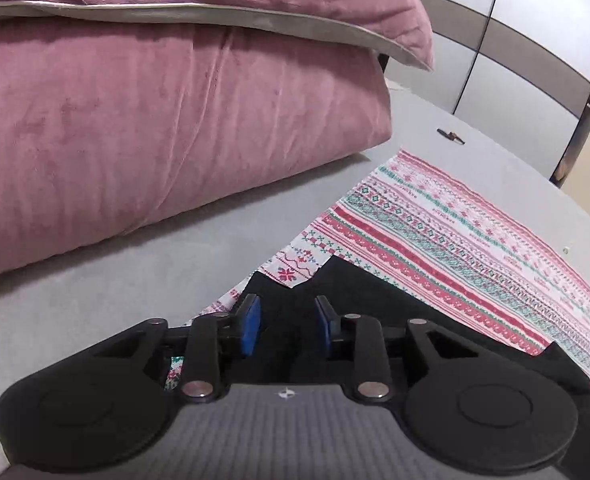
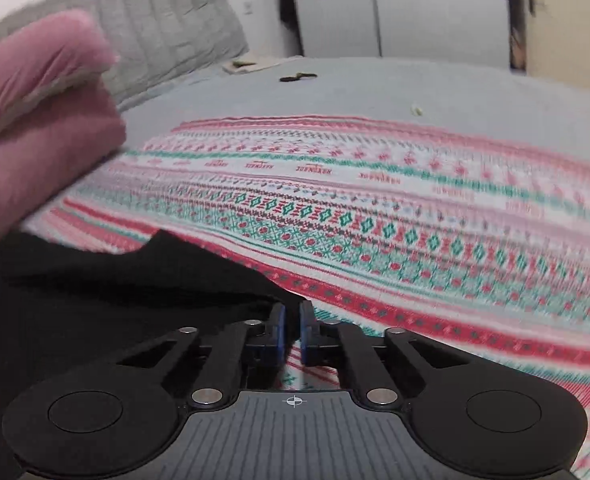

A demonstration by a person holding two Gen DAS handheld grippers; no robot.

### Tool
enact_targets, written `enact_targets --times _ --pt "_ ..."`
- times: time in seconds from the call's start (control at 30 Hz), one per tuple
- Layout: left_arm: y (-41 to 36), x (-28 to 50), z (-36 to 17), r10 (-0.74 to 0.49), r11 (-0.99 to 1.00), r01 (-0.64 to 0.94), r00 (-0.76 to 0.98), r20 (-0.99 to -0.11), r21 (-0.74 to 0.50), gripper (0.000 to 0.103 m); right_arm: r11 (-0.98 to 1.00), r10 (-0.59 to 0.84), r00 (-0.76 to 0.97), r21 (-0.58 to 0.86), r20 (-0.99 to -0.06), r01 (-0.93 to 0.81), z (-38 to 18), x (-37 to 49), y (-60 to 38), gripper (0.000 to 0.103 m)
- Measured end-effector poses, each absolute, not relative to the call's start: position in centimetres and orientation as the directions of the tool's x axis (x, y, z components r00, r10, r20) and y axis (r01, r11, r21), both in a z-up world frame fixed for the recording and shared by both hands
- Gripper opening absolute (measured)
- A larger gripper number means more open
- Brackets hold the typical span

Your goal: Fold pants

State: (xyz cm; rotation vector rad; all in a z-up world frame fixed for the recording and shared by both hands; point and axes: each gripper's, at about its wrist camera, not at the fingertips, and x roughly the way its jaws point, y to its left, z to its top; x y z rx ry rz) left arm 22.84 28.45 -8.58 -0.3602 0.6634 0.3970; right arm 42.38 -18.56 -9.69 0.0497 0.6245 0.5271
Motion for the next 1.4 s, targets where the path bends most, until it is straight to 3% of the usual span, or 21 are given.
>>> enact_targets --times 0.13,0.27,0.4,0.47,0.63,0.8,0.93,1.07,1.2,1.27,1.33,1.37,1.4 --pt "28.1 21.9 -7.3 0.315 0.847 -0.508 0.719 -0.62 -0.159 0.055 0.829 0.555 0.621 0.426 -0.554 -0.362 -10.4 44.4 -20.6 0.005" --pt "27.2 20.4 -5.5 0.328 0.854 -0.49 0.766 -0.553 -0.173 0.055 0.839 0.544 0.634 0.36 -0.55 -0.408 -10.6 44.2 -20.0 0.006" --pt "21.4 22.4 -7.6 0.167 0.965 -0.257 0.735 -0.657 -0.042 0.055 0.831 0.556 0.642 0.383 -0.528 -0.405 -10.7 44.1 -20.1 0.007" --pt "19.2 23.0 -8.6 0.162 0.979 -0.201 0.708 -0.687 0.024 0.055 0.822 0.568 0.641 0.398 -0.517 -0.407 -10.9 44.1 -20.4 0.007" --pt "17.6 23.8 -11.6 0.128 0.988 -0.145 0.571 -0.811 0.054 0.053 0.814 0.578 0.636 0.424 -0.512 -0.398 -10.8 44.4 -20.7 0.007" --pt "18.2 23.5 -12.2 0.132 0.987 -0.148 0.562 -0.817 0.057 0.053 0.819 0.572 0.643 0.395 -0.51 -0.416 -10.8 44.8 -20.4 0.006" --pt "18.2 23.8 -11.8 0.136 0.987 -0.148 0.572 -0.809 0.062 0.053 0.881 0.472 0.733 0.295 -0.491 -0.369 -10.5 44.6 -20.0 0.006" --pt "19.1 23.2 -10.6 0.141 0.984 -0.172 0.612 -0.778 0.042 0.053 0.855 0.515 0.696 0.353 -0.501 -0.379 -9.8 44.2 -21.0 0.014" --pt "20.3 22.9 -11.8 0.151 0.979 -0.2 0.559 -0.815 0.044 0.053 0.786 0.614 0.647 0.428 -0.453 -0.446 -7.5 43.0 -22.2 0.014" --pt "20.7 22.4 -12.1 0.14 0.98 -0.197 0.56 -0.817 0.033 0.053 0.739 0.672 0.494 0.456 -0.552 -0.496 -7.9 43.2 -21.2 0.014" --pt "21.0 22.1 -12.1 0.132 0.979 -0.205 0.561 -0.817 0.017 0.053 0.822 0.563 0.517 0.374 -0.644 -0.428 -9.2 43.6 -20.0 0.011" --pt "21.1 22.0 -12.1 0.128 0.978 -0.206 0.561 -0.818 0.011 0.053 0.856 0.516 0.563 0.361 -0.646 -0.37 -9.9 43.9 -19.8 0.01" --pt "21.2 21.9 -12.0 0.126 0.979 -0.202 0.561 -0.818 0.012 0.053 0.845 0.53 0.616 0.426 -0.583 -0.324 -10.5 43.8 -20.4 0.015"
